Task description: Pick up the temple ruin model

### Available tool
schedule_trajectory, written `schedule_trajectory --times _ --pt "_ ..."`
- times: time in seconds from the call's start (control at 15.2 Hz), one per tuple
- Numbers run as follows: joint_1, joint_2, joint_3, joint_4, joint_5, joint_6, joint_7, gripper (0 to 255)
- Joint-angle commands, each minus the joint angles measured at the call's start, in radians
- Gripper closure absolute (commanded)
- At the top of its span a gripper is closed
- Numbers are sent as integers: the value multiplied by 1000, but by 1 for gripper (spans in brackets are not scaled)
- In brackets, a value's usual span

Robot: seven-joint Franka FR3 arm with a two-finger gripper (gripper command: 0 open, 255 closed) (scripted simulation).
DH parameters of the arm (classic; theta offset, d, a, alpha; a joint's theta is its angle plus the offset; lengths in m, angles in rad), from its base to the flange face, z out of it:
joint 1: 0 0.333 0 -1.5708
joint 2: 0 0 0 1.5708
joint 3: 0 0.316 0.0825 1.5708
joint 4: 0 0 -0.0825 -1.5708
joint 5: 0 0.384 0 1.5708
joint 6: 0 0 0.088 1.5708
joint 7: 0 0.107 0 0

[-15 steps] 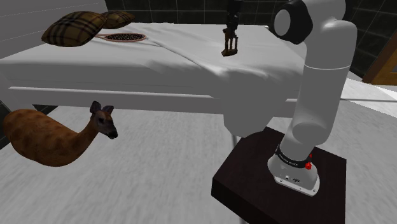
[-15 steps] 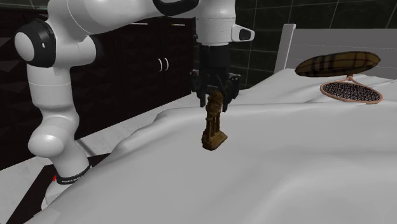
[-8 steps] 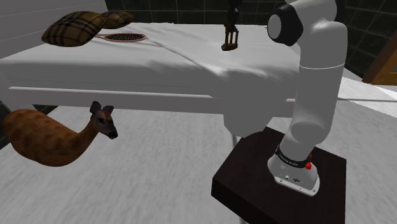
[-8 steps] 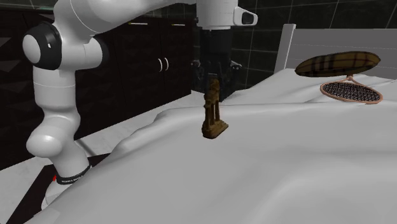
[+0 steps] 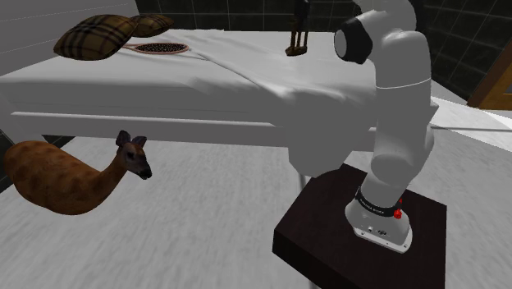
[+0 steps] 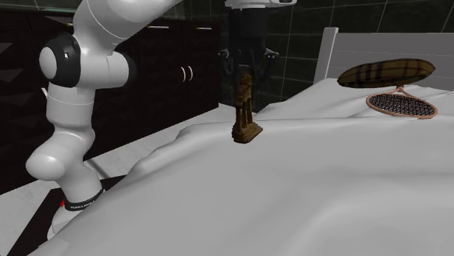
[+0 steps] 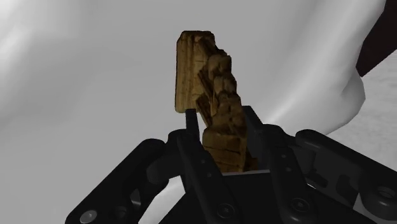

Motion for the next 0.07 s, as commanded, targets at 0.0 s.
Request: schedule_trajectory --times 0.0 --pt "-16 15 2 35 12 -20 0 255"
